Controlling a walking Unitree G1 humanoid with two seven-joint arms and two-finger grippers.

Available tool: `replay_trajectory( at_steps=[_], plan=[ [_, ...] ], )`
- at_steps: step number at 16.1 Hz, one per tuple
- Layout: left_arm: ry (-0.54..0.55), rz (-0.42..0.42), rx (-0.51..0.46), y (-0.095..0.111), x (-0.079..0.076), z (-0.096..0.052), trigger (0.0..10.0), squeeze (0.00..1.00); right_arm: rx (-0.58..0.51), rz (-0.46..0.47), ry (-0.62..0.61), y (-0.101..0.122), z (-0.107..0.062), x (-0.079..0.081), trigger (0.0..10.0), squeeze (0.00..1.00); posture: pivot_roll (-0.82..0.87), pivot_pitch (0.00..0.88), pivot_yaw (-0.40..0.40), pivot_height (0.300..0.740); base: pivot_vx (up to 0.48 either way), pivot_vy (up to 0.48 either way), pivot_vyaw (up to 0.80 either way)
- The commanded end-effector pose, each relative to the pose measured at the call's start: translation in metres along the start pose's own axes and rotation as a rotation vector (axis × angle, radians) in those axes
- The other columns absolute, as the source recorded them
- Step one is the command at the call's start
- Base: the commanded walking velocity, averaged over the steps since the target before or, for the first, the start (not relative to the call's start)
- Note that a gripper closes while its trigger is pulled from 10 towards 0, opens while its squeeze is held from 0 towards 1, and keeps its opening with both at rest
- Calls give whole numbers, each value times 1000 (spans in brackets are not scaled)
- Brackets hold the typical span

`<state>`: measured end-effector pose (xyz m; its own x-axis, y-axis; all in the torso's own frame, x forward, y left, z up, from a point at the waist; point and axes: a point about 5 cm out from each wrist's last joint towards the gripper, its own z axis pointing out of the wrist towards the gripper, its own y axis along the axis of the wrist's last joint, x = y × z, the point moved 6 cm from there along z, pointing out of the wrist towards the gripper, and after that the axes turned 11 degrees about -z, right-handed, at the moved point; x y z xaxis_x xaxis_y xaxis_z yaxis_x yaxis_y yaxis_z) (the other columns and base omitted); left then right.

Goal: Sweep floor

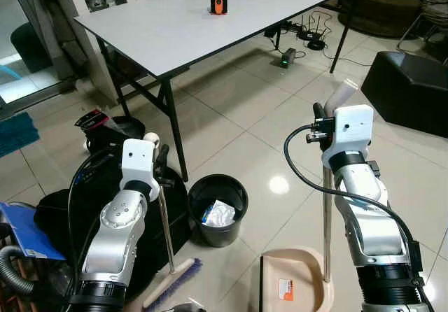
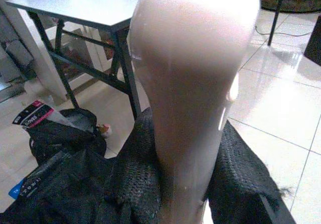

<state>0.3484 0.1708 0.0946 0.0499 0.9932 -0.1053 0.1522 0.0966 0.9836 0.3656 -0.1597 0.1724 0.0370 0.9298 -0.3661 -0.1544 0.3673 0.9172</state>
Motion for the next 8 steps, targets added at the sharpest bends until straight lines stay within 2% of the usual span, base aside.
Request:
replay_trajectory(
  at_steps=[1,6,8],
  plan=[
    [12,8,-30,9,3,2,10000,0,-18,1,4,6,3,-1,10000,0,11,0,29,740,0,0,0],
    [12,8,-30,9,3,2,10000,0,-18,1,4,6,3,-1,10000,0,11,0,29,740,0,0,0],
    [-94,27,-65,9,-10,-2,10000,0,4,151,63,-1,-8,5,10000,0,11,0,23,740,0,0,0]
  ],
)
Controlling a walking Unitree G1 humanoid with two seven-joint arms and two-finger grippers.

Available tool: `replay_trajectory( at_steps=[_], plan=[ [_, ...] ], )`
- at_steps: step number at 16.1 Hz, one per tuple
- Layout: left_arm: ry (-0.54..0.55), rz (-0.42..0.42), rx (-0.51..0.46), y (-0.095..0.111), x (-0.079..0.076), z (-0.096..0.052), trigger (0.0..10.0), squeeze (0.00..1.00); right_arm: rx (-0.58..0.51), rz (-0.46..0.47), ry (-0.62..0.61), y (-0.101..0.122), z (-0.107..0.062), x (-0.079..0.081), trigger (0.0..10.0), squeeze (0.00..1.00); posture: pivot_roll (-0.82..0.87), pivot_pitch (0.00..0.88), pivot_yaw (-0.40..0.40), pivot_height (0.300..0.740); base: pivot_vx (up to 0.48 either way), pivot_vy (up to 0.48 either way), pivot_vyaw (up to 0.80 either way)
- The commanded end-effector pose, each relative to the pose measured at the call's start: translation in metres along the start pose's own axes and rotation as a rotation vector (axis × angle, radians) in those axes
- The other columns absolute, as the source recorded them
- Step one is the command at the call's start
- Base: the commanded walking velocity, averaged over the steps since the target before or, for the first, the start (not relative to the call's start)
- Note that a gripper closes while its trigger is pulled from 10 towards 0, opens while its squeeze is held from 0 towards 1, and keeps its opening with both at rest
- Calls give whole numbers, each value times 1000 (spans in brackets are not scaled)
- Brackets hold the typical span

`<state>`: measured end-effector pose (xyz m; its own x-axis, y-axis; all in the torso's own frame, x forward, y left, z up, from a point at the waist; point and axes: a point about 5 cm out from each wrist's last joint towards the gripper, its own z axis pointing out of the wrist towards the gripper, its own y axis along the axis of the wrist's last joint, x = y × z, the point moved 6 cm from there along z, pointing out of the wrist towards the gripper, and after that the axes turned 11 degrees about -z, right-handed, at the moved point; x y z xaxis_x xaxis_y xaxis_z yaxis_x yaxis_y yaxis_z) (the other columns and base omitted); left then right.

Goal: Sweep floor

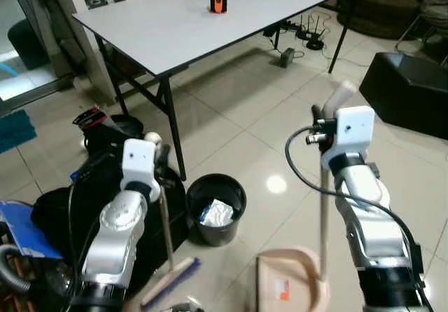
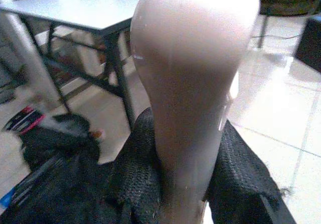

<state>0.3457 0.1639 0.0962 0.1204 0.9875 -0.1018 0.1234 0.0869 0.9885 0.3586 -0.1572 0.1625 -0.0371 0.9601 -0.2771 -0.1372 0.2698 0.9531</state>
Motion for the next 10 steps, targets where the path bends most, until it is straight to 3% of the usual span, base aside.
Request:
replay_trajectory(
  at_steps=[1,6,10],
  plan=[
    [-43,17,-41,9,-5,0,10000,0,-15,61,13,5,-1,1,10000,0,11,0,22,740,0,0,0],
    [-103,13,-28,6,-12,-1,10000,0,11,101,24,1,-2,3,10000,0,9,0,24,740,0,0,0],
    [-223,19,28,-4,-31,-5,10000,0,-1,56,-4,3,-4,-6,10000,0,4,0,29,740,0,0,-800]
  ],
)
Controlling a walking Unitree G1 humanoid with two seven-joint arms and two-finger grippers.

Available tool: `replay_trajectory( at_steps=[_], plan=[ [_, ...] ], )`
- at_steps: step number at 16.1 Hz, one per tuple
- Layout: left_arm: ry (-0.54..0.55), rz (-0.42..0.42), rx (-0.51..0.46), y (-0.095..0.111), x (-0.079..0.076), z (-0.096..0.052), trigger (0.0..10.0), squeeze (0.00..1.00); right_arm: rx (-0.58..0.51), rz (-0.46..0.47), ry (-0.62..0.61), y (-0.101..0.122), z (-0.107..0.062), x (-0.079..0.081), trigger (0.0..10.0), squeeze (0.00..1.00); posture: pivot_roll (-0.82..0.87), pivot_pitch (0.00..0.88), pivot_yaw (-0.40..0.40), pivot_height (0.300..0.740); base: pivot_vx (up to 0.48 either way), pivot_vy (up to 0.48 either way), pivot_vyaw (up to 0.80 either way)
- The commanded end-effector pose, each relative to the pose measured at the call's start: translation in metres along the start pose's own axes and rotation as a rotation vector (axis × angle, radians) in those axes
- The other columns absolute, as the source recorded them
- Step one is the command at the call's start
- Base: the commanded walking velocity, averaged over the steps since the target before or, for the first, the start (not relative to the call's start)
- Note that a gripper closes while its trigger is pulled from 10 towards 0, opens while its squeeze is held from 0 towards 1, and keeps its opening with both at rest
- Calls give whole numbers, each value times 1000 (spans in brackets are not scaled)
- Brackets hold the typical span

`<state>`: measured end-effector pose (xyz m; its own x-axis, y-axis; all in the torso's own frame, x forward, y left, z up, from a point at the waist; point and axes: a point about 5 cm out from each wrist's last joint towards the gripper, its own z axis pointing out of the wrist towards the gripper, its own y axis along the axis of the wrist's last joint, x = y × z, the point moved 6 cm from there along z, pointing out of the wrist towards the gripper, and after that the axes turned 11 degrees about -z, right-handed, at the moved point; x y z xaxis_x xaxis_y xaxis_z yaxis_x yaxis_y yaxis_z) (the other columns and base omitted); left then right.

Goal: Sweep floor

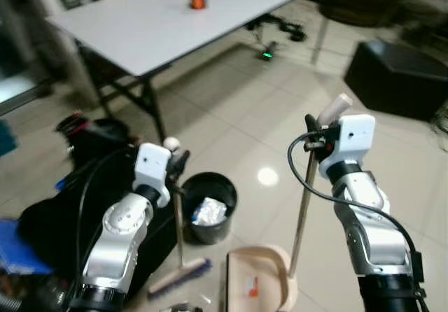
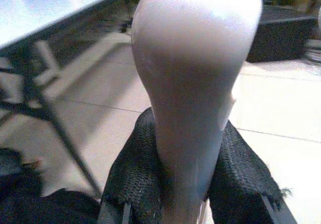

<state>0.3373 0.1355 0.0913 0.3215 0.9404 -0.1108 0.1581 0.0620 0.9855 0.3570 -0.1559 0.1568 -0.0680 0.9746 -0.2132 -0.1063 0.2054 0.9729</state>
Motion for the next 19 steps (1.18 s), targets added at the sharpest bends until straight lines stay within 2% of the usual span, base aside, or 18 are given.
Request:
replay_trajectory(
  at_steps=[1,3,5,7,9,13,19],
  plan=[
    [-36,-5,-4,3,-6,0,10000,0,-36,-31,-38,11,-2,-12,10000,0,2,0,29,740,0,0,-800],
    [-58,-8,-3,4,-10,1,10000,0,-26,-72,-56,10,-2,-18,10000,0,1,0,28,740,0,0,-800],
    [-51,-29,-30,10,-10,6,10000,0,-7,-162,-82,9,-2,-26,10000,0,-1,0,27,740,0,0,-800],
    [-49,-24,-66,21,-12,10,10000,0,-16,-211,-165,14,-3,-41,10000,0,-5,0,31,740,0,0,-800],
    [-51,-11,-79,23,-14,11,10000,0,-13,-203,-226,17,-5,-51,10000,0,-5,0,31,740,0,0,-800],
    [-24,8,-110,30,-14,15,10000,0,-8,-216,-240,19,-7,-54,10000,0,-26,0,45,740,0,0,-800],
    [-33,23,-121,35,-17,17,10000,0,2,-237,-266,25,-10,-59,10000,0,-35,0,57,740,0,-359,-800]
  ],
)
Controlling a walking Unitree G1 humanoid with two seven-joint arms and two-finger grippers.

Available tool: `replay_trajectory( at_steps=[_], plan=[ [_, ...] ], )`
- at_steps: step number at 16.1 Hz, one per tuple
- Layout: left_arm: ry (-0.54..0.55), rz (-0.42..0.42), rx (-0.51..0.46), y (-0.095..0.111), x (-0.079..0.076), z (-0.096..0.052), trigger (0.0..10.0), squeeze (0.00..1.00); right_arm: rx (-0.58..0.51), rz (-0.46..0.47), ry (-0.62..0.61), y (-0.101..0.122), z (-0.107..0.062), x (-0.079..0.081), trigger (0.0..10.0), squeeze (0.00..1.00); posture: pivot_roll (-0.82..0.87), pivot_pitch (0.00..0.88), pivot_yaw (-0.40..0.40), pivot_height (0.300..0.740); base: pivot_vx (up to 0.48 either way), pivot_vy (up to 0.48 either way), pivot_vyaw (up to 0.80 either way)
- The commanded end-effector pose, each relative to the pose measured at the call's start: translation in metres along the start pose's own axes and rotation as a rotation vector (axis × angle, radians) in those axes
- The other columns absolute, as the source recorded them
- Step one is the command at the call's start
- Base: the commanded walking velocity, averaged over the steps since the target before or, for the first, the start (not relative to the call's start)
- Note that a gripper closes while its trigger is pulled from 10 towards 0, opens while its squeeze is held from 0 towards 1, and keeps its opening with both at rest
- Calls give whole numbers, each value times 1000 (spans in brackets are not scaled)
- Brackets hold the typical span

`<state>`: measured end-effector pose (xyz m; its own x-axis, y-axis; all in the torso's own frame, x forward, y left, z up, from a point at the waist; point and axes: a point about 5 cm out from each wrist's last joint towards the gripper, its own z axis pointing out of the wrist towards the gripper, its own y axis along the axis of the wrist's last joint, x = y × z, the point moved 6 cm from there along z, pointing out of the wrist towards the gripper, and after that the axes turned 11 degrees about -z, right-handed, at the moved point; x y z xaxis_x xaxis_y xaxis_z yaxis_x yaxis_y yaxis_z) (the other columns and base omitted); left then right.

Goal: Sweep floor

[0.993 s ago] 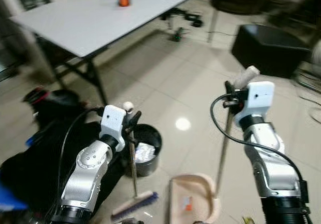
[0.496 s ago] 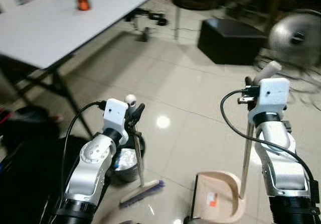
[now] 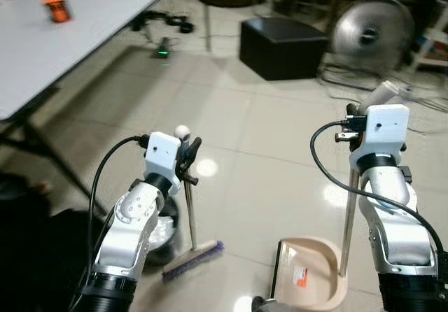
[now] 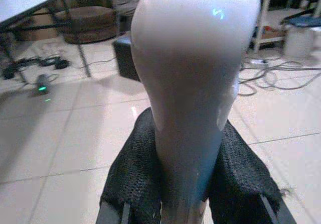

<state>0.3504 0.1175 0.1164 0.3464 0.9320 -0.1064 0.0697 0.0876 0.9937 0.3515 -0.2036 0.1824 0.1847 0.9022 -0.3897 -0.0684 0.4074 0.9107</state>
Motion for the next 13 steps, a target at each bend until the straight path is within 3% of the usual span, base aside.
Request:
replay_trajectory(
  at_steps=[1,5,11,13],
  plan=[
    [-5,19,-30,9,-1,3,10000,0,-21,-18,-29,8,-1,-9,10000,0,-34,0,54,740,0,-424,-800],
    [-3,20,-31,9,-2,2,10000,0,-28,10,-19,13,0,-8,10000,0,-36,0,50,740,0,-424,-694],
    [13,23,-40,10,1,1,10000,0,-16,28,-19,12,-1,-10,10000,0,-37,0,47,740,0,-396,0],
    [50,5,-19,9,9,3,10000,0,-12,42,-11,12,-1,-8,10000,0,-36,0,46,740,0,238,0]
  ],
)
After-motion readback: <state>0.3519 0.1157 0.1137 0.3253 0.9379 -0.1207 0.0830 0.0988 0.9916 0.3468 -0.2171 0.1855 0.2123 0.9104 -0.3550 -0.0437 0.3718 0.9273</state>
